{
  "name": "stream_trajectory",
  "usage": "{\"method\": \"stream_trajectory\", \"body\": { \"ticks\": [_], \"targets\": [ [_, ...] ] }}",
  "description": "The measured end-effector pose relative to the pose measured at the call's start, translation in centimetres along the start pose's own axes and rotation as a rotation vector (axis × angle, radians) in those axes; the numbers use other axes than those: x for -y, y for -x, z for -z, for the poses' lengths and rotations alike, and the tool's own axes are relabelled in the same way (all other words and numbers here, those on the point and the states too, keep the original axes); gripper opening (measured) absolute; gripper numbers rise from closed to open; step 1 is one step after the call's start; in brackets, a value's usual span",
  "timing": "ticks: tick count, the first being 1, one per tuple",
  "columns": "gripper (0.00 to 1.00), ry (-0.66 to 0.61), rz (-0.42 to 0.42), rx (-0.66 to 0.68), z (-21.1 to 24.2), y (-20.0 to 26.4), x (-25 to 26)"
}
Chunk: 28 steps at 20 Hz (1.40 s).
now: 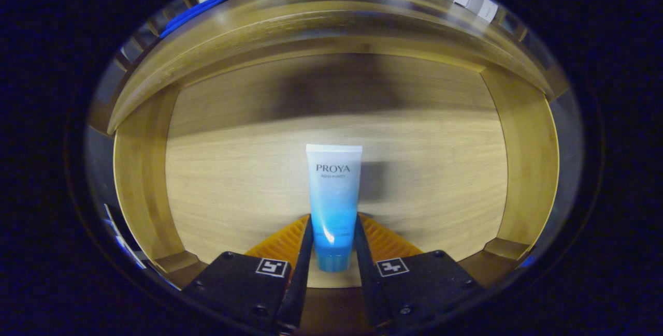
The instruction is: Pull open the drawer, take out the items inside it, and place them on the countertop above the cabinet.
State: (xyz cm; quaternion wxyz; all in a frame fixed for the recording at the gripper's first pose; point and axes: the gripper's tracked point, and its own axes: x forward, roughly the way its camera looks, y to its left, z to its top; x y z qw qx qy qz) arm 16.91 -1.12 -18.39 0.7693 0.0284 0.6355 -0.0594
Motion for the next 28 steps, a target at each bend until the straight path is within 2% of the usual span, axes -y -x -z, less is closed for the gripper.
{"method": "stream_trajectory", "body": {
  "ticks": [5,12,16,22,28],
  "targets": [
    [0.47,-0.003,-0.037,0.046,0.5,2.1,0.1],
    [0.46,0.050,-0.077,0.158,1.4,8.6,-0.3],
    [0.46,0.053,-0.099,0.209,0.3,12.1,-0.5],
    [0.46,0.017,-0.080,0.272,-5.3,15.5,-0.2],
    [0.46,-0.006,-0.063,0.315,-11.0,15.1,-0.8]
  ]
}}
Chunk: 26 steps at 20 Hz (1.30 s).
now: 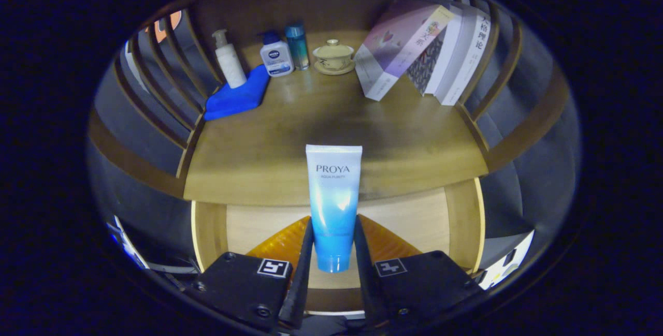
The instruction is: Pull open the drawer, take out the items inside it, and place them on the countertop above the cabinet.
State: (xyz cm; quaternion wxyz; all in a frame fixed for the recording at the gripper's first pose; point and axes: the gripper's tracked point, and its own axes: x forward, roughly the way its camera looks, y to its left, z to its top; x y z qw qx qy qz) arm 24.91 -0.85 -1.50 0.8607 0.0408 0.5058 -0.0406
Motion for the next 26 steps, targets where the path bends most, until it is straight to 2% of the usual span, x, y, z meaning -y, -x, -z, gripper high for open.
{"method": "stream_trajectory", "body": {
  "ticks": [6,12,13,21,26],
  "targets": [
    [0.46,0.012,-0.006,0.107,-4.2,-2.9,-0.5],
    [0.46,-0.040,-0.038,0.078,-3.9,-6.2,-0.5],
    [0.46,-0.041,-0.034,0.107,-4.6,-6.6,-0.5],
    [0.52,-0.066,-0.064,0.162,-5.2,-6.2,-0.3],
    [0.60,-0.062,-0.056,0.297,-6.7,-3.2,0.4]
  ]
}}
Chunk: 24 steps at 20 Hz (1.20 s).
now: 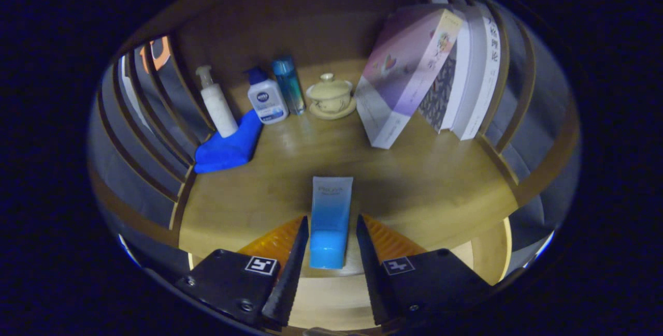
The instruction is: Pull open the drawer, take out the items inside it, and place them on the countertop above the cabinet.
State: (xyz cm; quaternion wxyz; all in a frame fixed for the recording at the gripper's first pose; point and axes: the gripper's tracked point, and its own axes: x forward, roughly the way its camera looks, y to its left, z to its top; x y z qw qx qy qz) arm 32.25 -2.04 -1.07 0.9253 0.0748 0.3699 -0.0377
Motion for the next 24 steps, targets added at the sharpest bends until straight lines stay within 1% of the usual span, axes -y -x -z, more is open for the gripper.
{"method": "stream_trajectory", "body": {
  "ticks": [3,5,7,10,12,13,16,20,22,24],
  "targets": [
    [0.67,0.052,-0.030,0.084,-1.0,2.9,-0.5],
    [0.77,0.062,-0.043,0.158,-1.6,4.9,-0.5],
    [0.76,0.065,-0.072,0.231,-2.1,7.2,-0.8],
    [0.80,0.062,-0.136,0.327,-1.6,10.8,-1.4],
    [0.88,0.079,-0.137,0.387,-0.9,12.8,-1.2],
    [0.97,0.095,-0.139,0.416,-0.4,13.6,-1.2],
    [0.97,0.137,-0.183,0.515,1.1,17.3,-1.8],
    [0.97,0.184,-0.243,0.684,2.9,22.1,-2.8],
    [0.98,0.209,-0.237,0.742,3.9,24.1,-2.6],
    [0.97,0.191,-0.236,0.794,5.0,25.7,-2.4]
  ]
}}
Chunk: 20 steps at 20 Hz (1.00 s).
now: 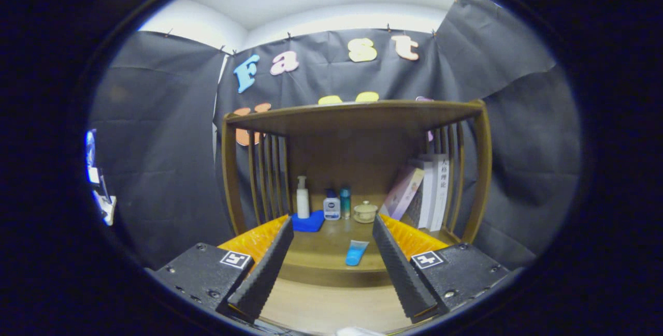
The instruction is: Pull open the drawer, take out the items inside it, and place them on the countertop above the cabinet.
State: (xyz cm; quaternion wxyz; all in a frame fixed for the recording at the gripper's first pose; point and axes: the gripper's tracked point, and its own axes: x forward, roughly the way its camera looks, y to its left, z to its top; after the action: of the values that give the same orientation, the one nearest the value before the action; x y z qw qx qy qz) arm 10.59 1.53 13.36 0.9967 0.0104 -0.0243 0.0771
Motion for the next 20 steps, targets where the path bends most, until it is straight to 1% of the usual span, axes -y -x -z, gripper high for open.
{"method": "stream_trajectory", "body": {
  "ticks": [2,5,7,9,12,14,18,20],
  "targets": [
    [0.97,0.007,-0.017,0.048,0.0,1.8,-0.4],
    [0.98,0.014,0.025,0.084,1.6,3.8,-0.4],
    [0.98,0.028,0.020,0.080,3.2,4.8,-1.3],
    [0.98,0.046,0.012,0.058,5.2,5.5,-2.0],
    [0.98,0.032,0.028,0.017,8.5,6.8,-2.2],
    [0.98,0.027,0.058,-0.005,10.7,8.0,-1.5],
    [0.98,0.063,0.132,-0.087,15.7,10.3,0.6],
    [0.98,0.071,0.147,-0.125,18.2,11.1,1.4]
  ]
}}
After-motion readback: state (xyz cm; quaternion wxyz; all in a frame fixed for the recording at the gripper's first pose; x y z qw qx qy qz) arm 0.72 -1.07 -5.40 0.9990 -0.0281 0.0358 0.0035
